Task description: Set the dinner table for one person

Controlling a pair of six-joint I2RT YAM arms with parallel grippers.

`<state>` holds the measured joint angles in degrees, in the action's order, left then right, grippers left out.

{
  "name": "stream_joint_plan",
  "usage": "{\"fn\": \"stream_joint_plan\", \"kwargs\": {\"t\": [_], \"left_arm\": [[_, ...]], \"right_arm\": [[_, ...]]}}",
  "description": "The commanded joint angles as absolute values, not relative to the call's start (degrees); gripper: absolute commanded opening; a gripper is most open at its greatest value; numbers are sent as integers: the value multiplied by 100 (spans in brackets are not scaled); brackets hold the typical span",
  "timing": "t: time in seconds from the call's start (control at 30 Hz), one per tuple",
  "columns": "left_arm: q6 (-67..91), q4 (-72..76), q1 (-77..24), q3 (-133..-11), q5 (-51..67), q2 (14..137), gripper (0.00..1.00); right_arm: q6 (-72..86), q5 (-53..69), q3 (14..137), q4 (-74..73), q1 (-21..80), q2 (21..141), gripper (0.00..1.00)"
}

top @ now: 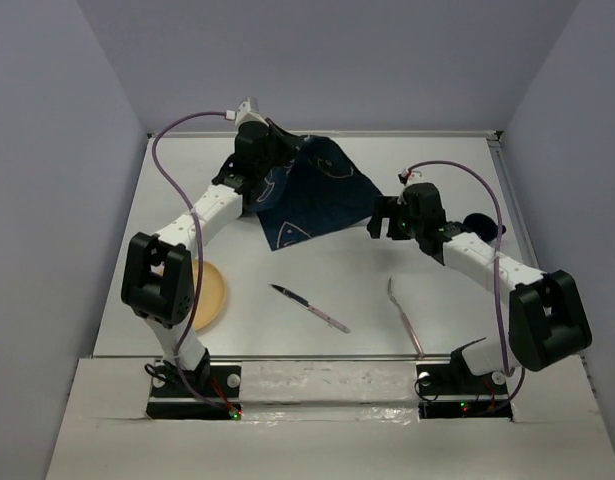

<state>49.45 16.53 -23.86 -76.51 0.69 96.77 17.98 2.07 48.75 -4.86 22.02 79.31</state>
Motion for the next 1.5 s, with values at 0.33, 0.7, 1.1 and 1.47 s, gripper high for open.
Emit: {"fn": "stream_joint_plan", "kwargs": {"t": [0.33,0.7,1.1,1.47], "left_arm": [[3955,1564,-2399,-8209,509,9748,0],[3709,1468,-2391,-8139,966,9624,0],[3972,1582,-2285,-7761,1529,8957,0],[3815,1222,-2241,-7576,1495,7955,0]], "right_arm": [[1679,580,5984,737,1811,9790,98],[1881,711,6530,1642,1758,10995,100],[1889,1574,6039,3479,1758,11014,86],[1943,1029,4825,3466,1758,8654,0]]}}
